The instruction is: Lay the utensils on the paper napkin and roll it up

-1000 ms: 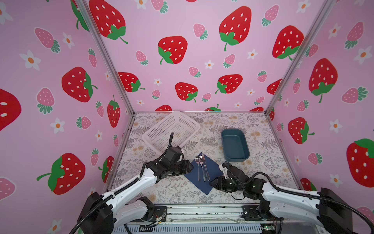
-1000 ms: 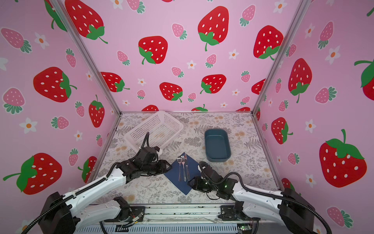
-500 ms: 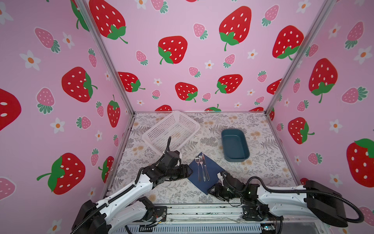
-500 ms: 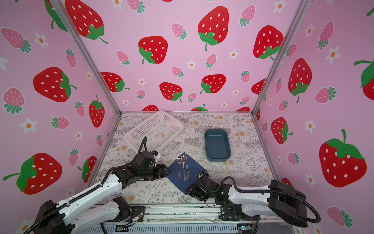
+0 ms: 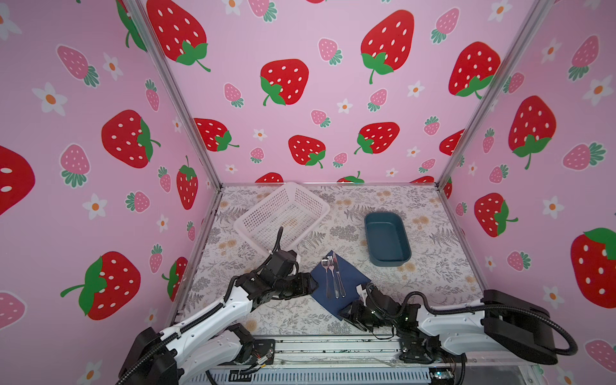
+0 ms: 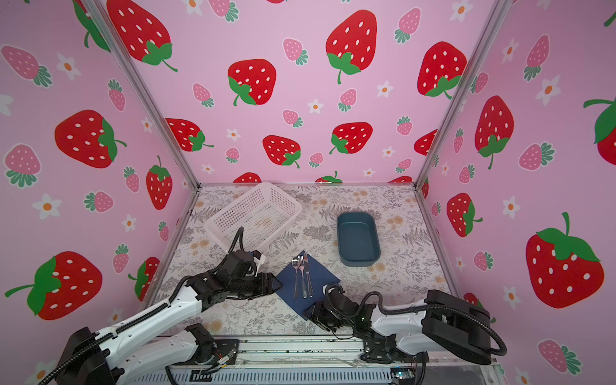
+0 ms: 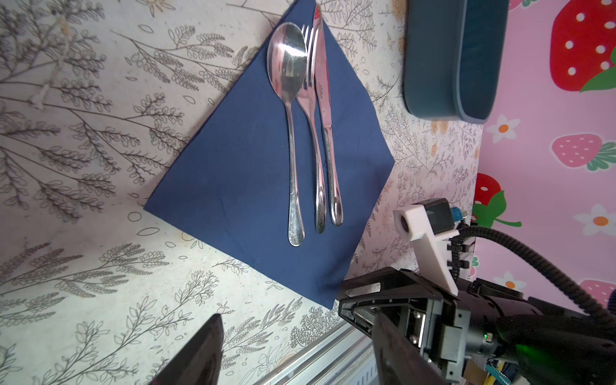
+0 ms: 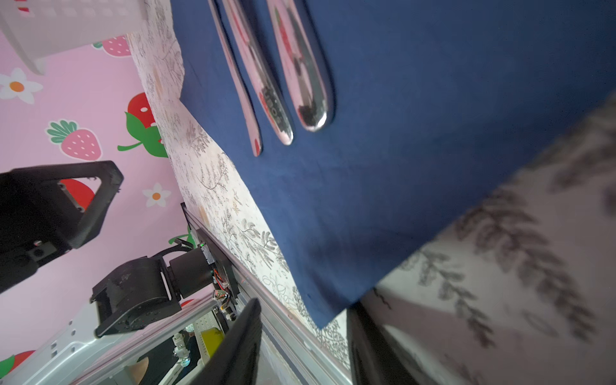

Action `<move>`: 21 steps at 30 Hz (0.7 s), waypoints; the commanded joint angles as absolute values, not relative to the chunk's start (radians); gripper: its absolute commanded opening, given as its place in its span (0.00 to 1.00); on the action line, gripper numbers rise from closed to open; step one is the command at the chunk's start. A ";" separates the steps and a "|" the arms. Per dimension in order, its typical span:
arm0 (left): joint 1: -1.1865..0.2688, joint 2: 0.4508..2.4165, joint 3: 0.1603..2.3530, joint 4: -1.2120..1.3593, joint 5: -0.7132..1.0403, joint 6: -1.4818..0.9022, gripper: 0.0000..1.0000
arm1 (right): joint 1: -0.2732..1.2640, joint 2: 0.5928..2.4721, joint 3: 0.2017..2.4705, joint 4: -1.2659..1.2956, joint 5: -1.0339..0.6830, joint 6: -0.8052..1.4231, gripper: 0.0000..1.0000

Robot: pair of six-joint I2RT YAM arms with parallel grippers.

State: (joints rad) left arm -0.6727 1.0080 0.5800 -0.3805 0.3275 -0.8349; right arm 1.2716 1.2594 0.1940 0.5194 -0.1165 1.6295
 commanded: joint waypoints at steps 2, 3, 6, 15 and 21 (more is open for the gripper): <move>-0.681 1.023 0.584 -0.373 0.355 -0.833 0.73 | 1.231 1.271 0.175 0.590 -0.087 1.603 0.49; -0.683 1.030 0.591 -0.373 0.360 -0.831 0.73 | 1.221 1.268 0.175 0.618 -0.097 1.590 0.49; -0.689 1.056 0.611 -0.373 0.369 -0.820 0.73 | 1.196 1.266 0.192 0.644 -0.122 1.548 0.51; -0.749 1.114 0.634 -0.357 0.339 -0.836 0.73 | 1.136 1.273 0.236 0.662 -0.182 1.475 0.51; -0.767 1.151 0.649 -0.349 0.337 -0.839 0.73 | 1.080 1.293 0.262 0.650 -0.220 1.448 0.59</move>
State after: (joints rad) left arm -0.7586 1.1362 0.5983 -0.3607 0.3481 -0.8356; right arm 1.1023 1.2778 0.2379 0.6357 -0.1947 1.4639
